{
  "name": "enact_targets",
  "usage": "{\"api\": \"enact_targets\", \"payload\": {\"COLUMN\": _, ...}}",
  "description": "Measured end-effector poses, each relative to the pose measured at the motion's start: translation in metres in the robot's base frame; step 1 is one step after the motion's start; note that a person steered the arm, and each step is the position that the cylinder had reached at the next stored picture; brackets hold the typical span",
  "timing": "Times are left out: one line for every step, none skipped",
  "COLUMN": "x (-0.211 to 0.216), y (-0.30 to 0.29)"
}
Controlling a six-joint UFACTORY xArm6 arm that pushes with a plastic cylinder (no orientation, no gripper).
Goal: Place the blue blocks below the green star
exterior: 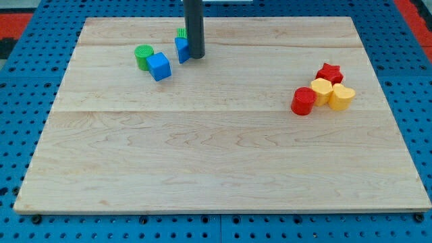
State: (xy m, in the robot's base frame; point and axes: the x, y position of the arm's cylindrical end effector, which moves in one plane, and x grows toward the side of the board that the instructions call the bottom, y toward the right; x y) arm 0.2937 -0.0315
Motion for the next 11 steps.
{"api": "enact_targets", "payload": {"x": 0.053, "y": 0.041}}
{"api": "enact_targets", "payload": {"x": 0.082, "y": -0.077}}
{"api": "enact_targets", "payload": {"x": 0.049, "y": -0.113}}
{"api": "enact_targets", "payload": {"x": 0.024, "y": -0.116}}
{"api": "enact_targets", "payload": {"x": -0.003, "y": -0.101}}
{"api": "enact_targets", "payload": {"x": -0.005, "y": -0.021}}
{"api": "enact_targets", "payload": {"x": 0.001, "y": -0.048}}
{"api": "enact_targets", "payload": {"x": 0.04, "y": -0.098}}
{"api": "enact_targets", "payload": {"x": 0.066, "y": -0.015}}
{"api": "enact_targets", "payload": {"x": 0.025, "y": 0.024}}
{"api": "enact_targets", "payload": {"x": 0.0, "y": 0.008}}
